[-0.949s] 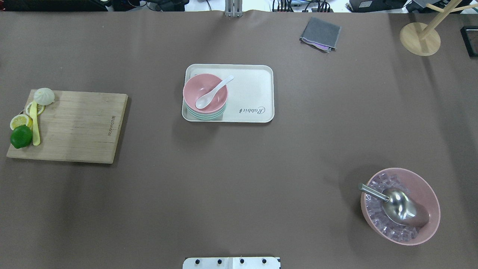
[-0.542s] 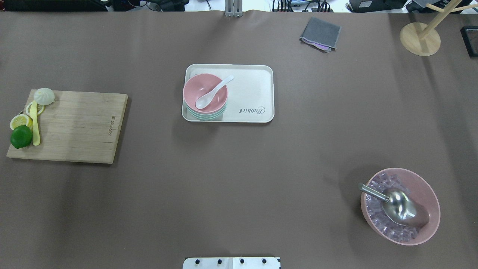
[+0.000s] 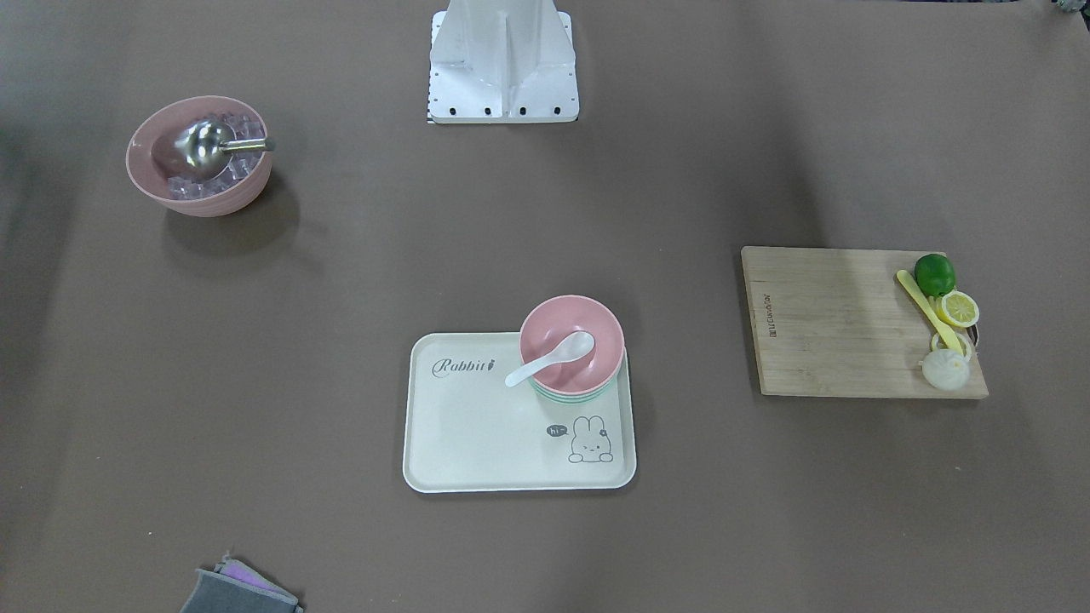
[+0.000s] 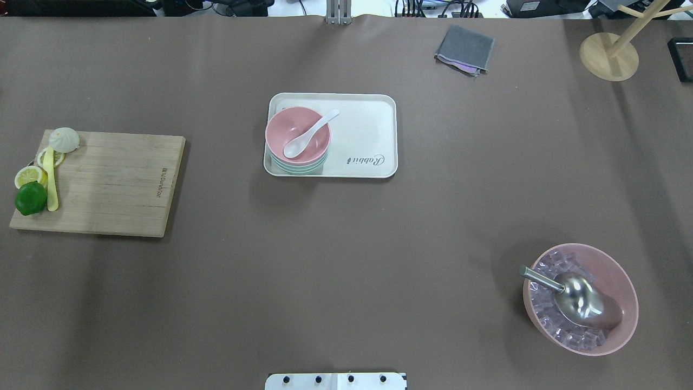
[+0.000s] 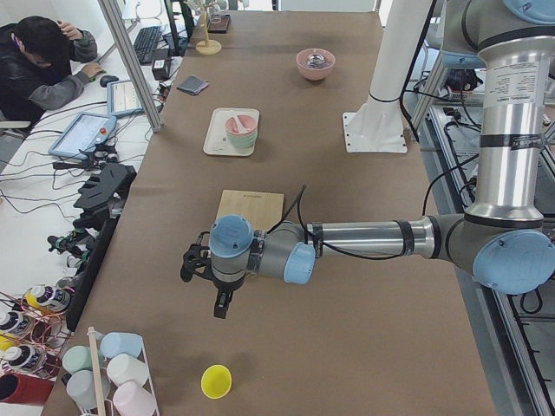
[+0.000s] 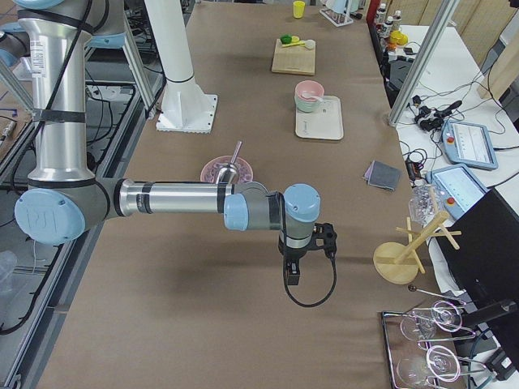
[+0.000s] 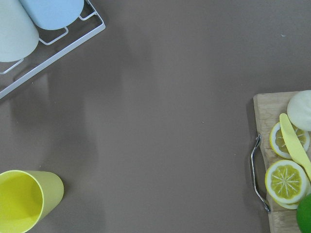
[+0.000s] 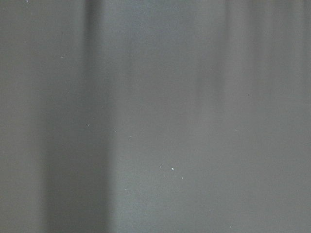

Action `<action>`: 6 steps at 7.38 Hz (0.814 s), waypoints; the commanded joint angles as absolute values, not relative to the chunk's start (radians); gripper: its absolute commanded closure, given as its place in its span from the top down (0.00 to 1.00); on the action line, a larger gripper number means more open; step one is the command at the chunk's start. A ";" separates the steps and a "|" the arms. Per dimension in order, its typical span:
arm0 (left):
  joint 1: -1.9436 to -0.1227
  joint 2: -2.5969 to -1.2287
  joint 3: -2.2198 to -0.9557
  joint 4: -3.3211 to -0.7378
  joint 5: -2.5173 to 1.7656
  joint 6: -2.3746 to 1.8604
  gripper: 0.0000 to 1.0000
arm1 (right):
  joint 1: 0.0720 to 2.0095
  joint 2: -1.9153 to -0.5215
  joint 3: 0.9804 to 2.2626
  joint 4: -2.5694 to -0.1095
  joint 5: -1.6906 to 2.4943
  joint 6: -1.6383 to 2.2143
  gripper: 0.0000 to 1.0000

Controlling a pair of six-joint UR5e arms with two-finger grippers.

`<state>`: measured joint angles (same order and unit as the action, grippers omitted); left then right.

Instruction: Stack pink bowl on green and place spoon

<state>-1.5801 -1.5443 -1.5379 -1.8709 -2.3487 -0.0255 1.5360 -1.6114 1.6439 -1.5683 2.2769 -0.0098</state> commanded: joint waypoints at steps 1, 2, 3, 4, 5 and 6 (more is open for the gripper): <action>-1.580 -1.543 -1.536 -1.876 -2.349 -0.026 0.98 | 1.536 -1.617 1.641 -1.572 2.272 -0.009 1.00; -1.578 -1.537 -1.534 -1.876 -2.347 -0.025 0.98 | 1.534 -1.623 1.634 -1.554 2.284 -0.002 1.00; -1.578 -1.536 -1.534 -1.876 -2.349 -0.026 0.98 | 1.534 -1.640 1.632 -1.496 2.289 -0.006 1.00; -1.578 -1.536 -1.535 -1.876 -2.349 -0.026 0.98 | 1.534 -1.666 1.625 -1.438 2.289 -0.005 1.00; -1.578 -1.536 -1.534 -1.876 -2.347 -0.026 0.98 | 1.534 -1.667 1.605 -1.395 2.289 -0.008 1.00; -1.578 -1.536 -1.535 -1.876 -2.349 -0.026 0.98 | 1.534 -1.667 1.586 -1.369 2.289 -0.008 1.00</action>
